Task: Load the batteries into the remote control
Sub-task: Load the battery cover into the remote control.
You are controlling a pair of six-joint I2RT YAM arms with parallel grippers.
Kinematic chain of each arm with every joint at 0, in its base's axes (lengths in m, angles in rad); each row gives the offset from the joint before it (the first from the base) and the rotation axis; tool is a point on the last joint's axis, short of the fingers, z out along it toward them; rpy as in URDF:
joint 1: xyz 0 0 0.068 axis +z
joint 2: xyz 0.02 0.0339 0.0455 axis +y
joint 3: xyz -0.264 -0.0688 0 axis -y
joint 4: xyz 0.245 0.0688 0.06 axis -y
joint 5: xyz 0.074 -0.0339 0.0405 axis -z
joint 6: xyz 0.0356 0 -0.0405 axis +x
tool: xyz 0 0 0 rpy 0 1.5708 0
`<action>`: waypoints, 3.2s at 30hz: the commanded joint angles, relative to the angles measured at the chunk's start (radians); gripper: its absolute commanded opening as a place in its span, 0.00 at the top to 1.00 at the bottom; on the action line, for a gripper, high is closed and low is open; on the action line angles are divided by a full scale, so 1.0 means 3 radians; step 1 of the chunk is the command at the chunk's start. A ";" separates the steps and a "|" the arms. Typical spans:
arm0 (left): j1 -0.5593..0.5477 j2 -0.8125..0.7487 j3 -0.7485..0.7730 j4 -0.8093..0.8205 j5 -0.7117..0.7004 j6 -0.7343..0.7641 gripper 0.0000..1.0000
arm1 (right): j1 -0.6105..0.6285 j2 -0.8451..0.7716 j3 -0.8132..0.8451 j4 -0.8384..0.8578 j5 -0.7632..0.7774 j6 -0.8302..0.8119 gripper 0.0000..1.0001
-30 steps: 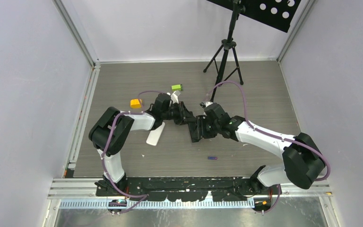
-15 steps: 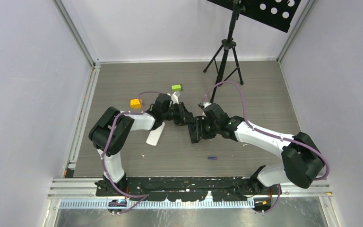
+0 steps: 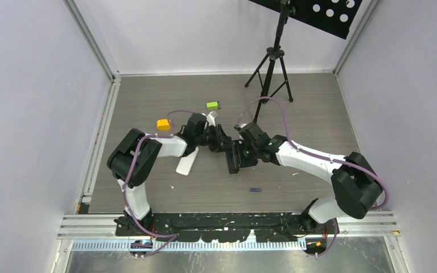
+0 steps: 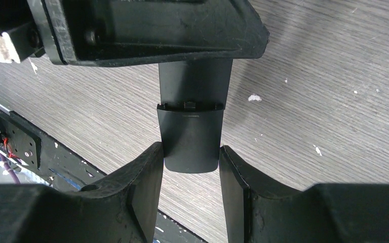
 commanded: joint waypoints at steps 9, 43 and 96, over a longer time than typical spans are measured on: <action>-0.0002 0.0018 0.0175 0.0369 0.0204 -0.0099 1.00 | 0.0080 0.0306 0.0203 -0.0544 -0.0105 -0.0023 0.52; -0.0003 -0.0144 0.0151 0.0126 0.0035 0.0227 1.00 | -0.0129 0.0275 0.0162 -0.0607 -0.0504 -0.0005 0.53; -0.0002 -0.0162 0.0186 0.0112 0.0176 -0.0008 1.00 | -0.0093 -0.0085 0.0088 -0.0173 -0.0325 -0.0036 0.55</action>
